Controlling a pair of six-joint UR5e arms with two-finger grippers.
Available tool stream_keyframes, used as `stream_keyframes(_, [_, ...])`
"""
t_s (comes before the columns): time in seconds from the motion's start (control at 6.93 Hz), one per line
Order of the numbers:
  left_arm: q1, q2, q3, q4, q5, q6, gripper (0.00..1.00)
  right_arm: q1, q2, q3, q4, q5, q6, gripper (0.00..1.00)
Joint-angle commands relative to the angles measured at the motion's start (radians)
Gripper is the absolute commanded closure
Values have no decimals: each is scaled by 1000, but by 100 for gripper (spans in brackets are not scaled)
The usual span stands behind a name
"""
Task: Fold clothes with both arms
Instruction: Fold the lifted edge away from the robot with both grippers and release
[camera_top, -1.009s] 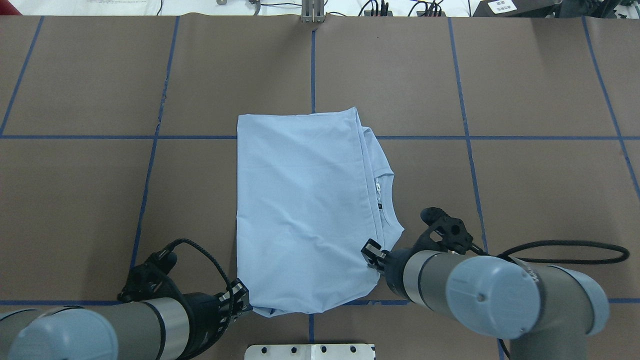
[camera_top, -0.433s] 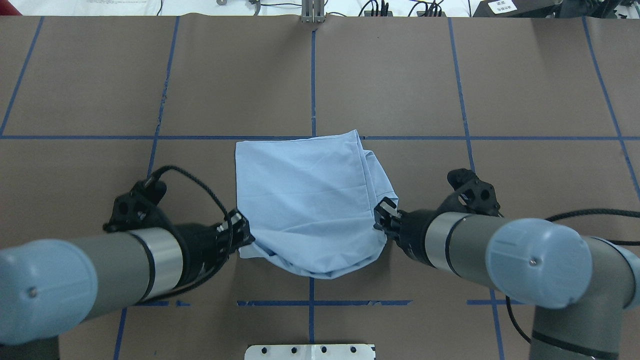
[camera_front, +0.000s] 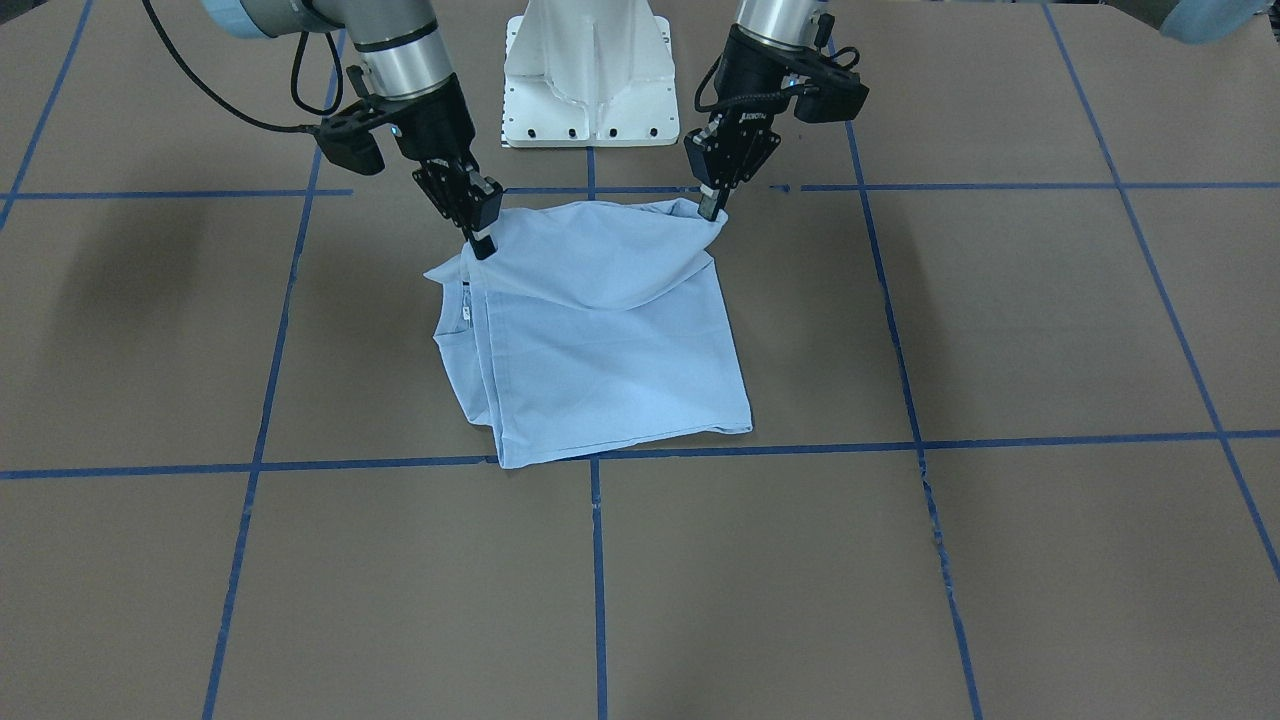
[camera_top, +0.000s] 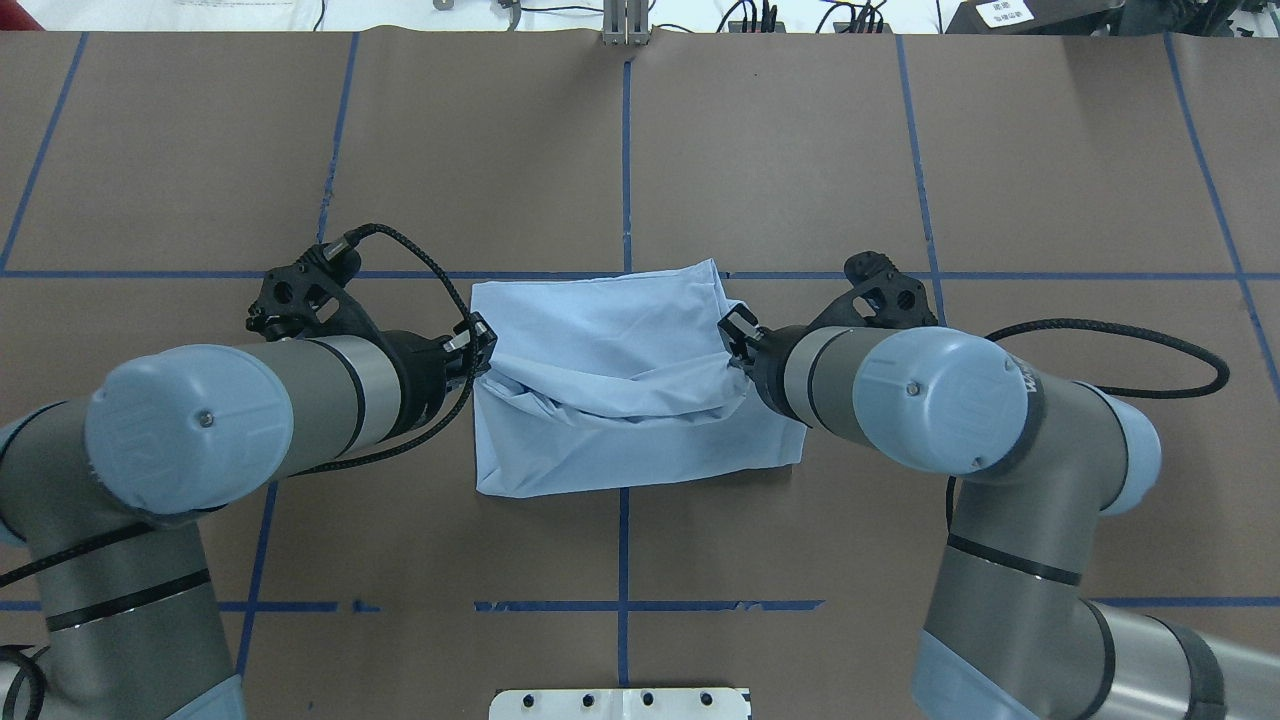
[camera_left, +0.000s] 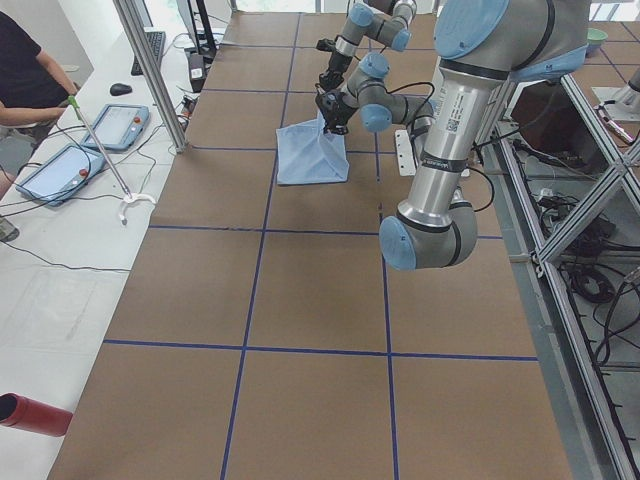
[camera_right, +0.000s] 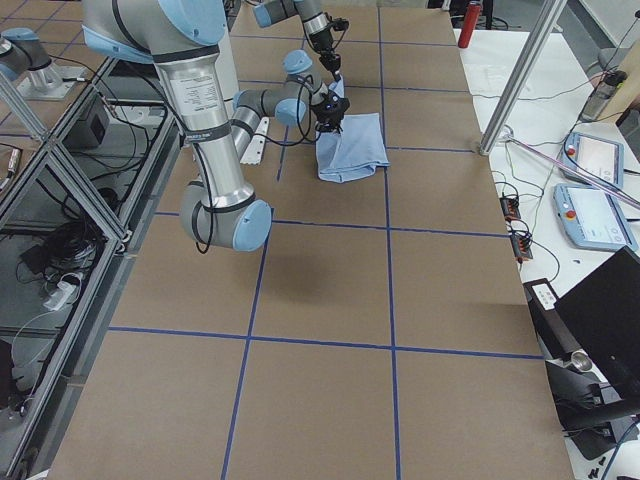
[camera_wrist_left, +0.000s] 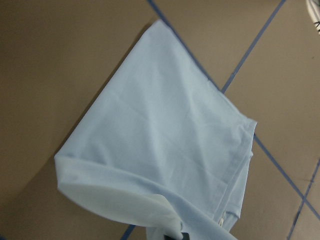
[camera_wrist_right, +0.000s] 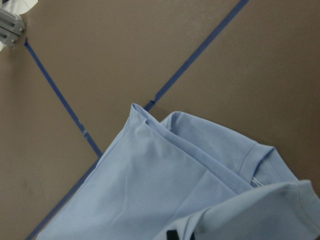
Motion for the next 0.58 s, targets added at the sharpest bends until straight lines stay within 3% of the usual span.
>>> stream_keyframes(0.0, [-39,-6,71,-31,1,81,100,64,65,-116,6,57,-21,100])
stream_keyframes(0.14, [-75,-21,136,-67,1,112,100,76,112,-188,13,66,-23,100])
stream_keyframes(0.29, [-117,-55,243,-171,1,150,100,104,141,-287,117,82,-22,100])
stream_keyframes(0.43, [-165,-78,358,-264,0,200,100,162,178,-428,239,162,-32,100])
